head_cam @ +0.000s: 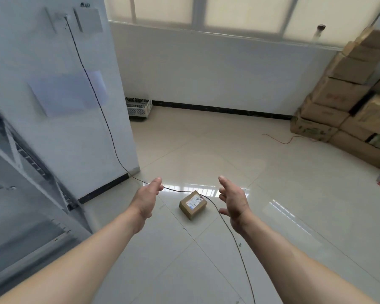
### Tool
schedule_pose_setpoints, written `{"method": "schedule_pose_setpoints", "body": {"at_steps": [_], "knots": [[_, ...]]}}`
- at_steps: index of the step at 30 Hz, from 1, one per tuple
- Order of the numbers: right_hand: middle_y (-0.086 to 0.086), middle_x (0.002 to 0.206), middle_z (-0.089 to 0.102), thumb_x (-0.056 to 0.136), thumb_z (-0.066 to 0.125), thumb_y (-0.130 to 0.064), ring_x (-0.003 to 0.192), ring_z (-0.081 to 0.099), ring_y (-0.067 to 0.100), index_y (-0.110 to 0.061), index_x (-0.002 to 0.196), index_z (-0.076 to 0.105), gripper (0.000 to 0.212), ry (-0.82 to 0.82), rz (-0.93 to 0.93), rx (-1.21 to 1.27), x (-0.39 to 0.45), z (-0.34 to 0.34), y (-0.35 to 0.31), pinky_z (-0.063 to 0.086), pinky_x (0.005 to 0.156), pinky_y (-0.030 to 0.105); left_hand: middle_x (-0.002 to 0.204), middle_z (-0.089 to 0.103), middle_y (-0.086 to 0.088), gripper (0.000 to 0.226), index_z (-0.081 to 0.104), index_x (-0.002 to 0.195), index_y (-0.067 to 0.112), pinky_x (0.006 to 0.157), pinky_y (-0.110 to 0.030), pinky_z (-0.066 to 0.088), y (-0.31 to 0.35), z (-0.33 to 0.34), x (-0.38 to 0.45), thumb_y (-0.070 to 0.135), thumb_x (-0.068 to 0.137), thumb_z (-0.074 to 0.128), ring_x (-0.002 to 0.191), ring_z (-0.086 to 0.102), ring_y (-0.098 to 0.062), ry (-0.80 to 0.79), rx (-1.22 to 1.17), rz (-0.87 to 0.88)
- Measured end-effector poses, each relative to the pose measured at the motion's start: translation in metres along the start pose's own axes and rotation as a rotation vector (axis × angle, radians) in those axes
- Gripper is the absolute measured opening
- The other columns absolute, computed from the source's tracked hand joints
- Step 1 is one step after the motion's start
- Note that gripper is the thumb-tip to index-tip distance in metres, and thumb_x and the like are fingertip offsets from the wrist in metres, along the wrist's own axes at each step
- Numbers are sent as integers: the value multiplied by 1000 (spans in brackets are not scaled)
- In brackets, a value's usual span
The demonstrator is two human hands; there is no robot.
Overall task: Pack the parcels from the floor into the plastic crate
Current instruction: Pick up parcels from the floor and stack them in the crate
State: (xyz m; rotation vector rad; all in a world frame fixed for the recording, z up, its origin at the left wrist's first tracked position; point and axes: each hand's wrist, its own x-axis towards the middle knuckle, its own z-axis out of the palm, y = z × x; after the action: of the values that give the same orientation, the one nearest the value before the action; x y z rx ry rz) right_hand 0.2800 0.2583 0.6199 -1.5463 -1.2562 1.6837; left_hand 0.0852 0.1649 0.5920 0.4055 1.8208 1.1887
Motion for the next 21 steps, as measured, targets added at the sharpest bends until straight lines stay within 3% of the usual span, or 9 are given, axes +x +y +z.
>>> {"method": "schedule_pose_setpoints", "body": {"at_steps": [6, 11, 21], "knots": [[-2, 130, 56, 99, 58, -44, 121, 52, 23, -37, 94, 57, 9, -40, 50, -28, 80, -6, -17, 42, 109, 55, 121, 54, 4, 51, 61, 121, 16, 94, -45, 36, 9, 29, 59, 55, 100, 38, 118, 45, -18, 44, -20, -48], [-3, 129, 56, 100, 58, -43, 119, 52, 23, -37, 93, 57, 9, -56, 105, -83, 169, 2, -22, 43, 105, 53, 127, 53, 2, 57, 59, 128, 15, 101, -49, 36, 6, 51, 138, 58, 98, 37, 128, 44, -22, 73, -41, -134], [-3, 129, 57, 98, 57, -48, 121, 54, 21, -38, 96, 57, 11, -82, 247, -179, 351, 26, -21, 44, 104, 51, 139, 51, -1, 62, 59, 130, 15, 94, -43, 37, 13, 91, 303, 62, 97, 35, 131, 43, -24, 97, 6, -299]]}}
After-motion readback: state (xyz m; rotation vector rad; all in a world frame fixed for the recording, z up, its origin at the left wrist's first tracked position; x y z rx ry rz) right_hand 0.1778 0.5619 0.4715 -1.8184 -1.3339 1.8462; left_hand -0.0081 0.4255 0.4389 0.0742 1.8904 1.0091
